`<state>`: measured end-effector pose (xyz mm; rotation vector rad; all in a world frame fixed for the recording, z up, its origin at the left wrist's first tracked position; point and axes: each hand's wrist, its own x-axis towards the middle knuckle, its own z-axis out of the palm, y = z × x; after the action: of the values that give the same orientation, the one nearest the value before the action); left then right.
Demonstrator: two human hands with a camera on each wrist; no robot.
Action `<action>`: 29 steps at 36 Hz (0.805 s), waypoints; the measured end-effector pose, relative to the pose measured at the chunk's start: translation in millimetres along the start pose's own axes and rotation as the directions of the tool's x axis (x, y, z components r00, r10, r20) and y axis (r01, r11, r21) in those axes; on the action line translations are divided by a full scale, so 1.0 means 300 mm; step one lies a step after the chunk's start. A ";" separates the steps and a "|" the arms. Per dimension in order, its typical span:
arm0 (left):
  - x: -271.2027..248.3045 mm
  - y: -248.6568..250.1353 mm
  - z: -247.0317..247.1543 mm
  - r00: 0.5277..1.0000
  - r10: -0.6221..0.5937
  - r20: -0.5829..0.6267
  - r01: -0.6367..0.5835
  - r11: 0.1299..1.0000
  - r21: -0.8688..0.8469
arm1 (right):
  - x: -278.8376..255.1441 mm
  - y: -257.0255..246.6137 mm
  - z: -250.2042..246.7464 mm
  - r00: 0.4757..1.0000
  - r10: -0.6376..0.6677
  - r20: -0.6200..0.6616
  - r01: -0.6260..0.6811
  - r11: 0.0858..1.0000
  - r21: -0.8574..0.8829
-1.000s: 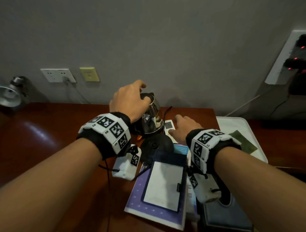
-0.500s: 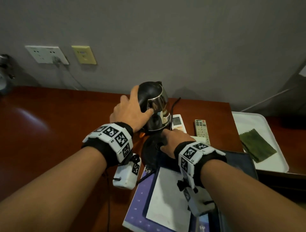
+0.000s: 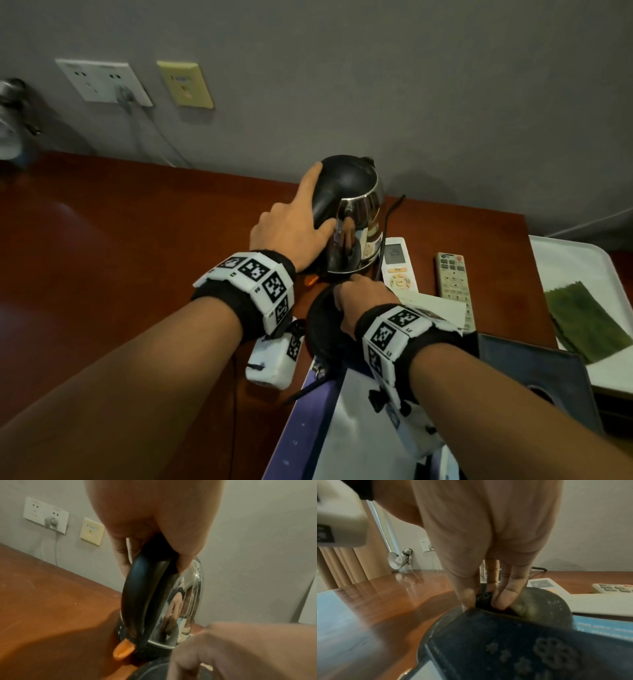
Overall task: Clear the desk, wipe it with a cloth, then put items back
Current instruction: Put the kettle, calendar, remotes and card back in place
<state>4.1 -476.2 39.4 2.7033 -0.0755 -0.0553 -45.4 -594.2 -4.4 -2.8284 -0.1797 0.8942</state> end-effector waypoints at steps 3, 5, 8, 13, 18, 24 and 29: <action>0.023 0.003 0.017 1.000 0.012 -0.009 -0.013 0.995 -0.104 | 0.007 0.004 0.001 0.999 -0.032 -0.022 0.032 0.999 0.001; 0.032 0.000 0.029 1.000 0.016 -0.016 -0.018 0.988 -0.153 | 0.007 0.005 0.003 0.998 -0.053 -0.045 0.053 0.999 -0.007; 0.034 0.008 0.028 0.997 0.036 -0.075 -0.049 0.984 -0.170 | 0.005 0.003 -0.004 0.990 -0.097 -0.100 0.095 0.995 -0.024; 0.047 -0.011 -0.058 0.972 0.047 -0.228 -0.079 0.988 -0.131 | 0.018 -0.006 -0.056 0.972 -0.112 -0.206 0.113 0.994 -0.011; 0.070 -0.079 -0.195 0.942 -0.021 -0.336 -0.040 0.984 -0.174 | 0.042 -0.044 -0.110 0.942 -0.116 -0.314 0.124 0.992 0.007; 0.049 -0.222 -0.303 0.919 -0.028 -0.394 -0.035 0.988 -0.151 | 0.080 -0.128 -0.152 0.915 -0.009 -0.403 0.057 0.993 0.107; 0.035 -0.369 -0.357 0.916 -0.074 -0.393 0.002 0.983 -0.181 | 0.098 -0.217 -0.121 0.916 0.081 -0.394 0.001 0.979 0.204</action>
<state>24.9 -331.6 89.2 2.4820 0.1018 0.4569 -4.7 -530.1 21.2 -2.7556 0.0230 0.2984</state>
